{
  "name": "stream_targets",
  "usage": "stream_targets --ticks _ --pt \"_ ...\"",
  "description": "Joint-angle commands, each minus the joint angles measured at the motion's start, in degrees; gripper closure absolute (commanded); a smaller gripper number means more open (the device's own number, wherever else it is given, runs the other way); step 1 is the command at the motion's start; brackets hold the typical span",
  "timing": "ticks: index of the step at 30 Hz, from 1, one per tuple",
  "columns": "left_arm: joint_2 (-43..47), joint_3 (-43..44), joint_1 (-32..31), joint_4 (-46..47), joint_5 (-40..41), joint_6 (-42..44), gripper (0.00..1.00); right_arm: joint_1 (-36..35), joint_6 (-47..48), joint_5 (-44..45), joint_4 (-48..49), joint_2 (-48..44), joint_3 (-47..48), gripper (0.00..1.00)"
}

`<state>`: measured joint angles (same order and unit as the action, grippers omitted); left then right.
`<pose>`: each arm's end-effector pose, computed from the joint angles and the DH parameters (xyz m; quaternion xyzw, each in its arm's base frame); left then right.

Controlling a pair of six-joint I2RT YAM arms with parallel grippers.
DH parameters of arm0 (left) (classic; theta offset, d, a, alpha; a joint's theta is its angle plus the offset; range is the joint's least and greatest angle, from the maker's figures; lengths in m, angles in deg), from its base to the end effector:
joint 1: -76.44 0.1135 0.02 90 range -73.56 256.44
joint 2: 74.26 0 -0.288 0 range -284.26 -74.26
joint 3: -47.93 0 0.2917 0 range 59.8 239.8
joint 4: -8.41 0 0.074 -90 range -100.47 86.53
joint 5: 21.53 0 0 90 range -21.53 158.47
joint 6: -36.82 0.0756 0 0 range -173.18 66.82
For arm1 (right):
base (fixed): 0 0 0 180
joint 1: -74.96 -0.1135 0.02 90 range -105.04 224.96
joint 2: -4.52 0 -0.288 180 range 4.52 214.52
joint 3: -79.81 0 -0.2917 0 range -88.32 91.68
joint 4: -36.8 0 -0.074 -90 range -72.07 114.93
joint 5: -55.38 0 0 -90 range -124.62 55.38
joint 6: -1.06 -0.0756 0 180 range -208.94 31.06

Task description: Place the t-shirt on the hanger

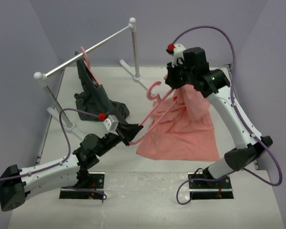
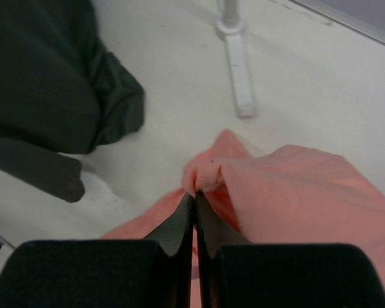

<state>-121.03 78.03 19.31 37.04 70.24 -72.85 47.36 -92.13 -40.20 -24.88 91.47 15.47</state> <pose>0.1368 -0.2074 0.2707 0.1908 0.6000 -0.4749 0.6148 0.3384 0.1852 0.4600 -0.2083 0.8529 0.1678 0.4484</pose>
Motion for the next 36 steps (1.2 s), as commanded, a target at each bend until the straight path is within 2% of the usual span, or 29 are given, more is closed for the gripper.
stream_targets --ticks 1,3,5,8,10,14,20,24,29,34,36 --pt "15.11 4.68 -0.28 -9.45 6.57 2.25 1.0 -6.08 5.42 -21.35 -9.13 2.25 10.2 1.0" --pt "20.53 6.63 -0.36 -17.71 7.27 2.86 1.0 -6.41 6.07 -22.93 -10.42 1.8 12.44 1.0" --pt "23.46 8.48 -0.36 -22.38 7.28 3.14 1.0 -5.9 5.74 -16.08 -9.44 -0.2 10.53 1.0" --pt "20.26 9.8 -0.36 -25.72 6.04 2.78 1.0 -0.5 1.04 -11.7 -6.94 -3.76 3.2 1.0" --pt "15.7 9.42 -0.36 -25.92 4.84 2.23 1.0 1.22 -2.89 -8.18 -0.85 -8.46 -6.31 1.0" --pt "7.75 6.55 -0.45 -20.55 4.2 1.12 1.0 1.85 -2.0 -7.96 3.06 -13.2 -16.97 1.0" --pt "-1.33 0.54 -0.45 -8.62 7.02 -0.98 1.0 2.17 -2.73 -12.87 8.78 -10.69 -29.3 1.0" --pt "-6.7 0.4 -0.45 -6.04 7.46 -0.2 1.0 2.11 -4.73 -13.5 15.28 -11.99 -36.83 1.0" --pt "-11.39 2.25 -0.43 -4.03 5.55 0.83 1.0 2.11 -5.35 -13.86 17.9 -12.3 -39.02 1.0" --pt "-14.18 3.81 -0.38 -0.98 3.09 0.58 1.0 1.81 -4.73 -12.52 16.84 -11.55 -36.35 1.0" --pt "-14.41 2.59 -0.36 1.57 3.94 0.01 1.0 1.76 -4.97 -10.46 16.6 -12.44 -35.61 0.95"
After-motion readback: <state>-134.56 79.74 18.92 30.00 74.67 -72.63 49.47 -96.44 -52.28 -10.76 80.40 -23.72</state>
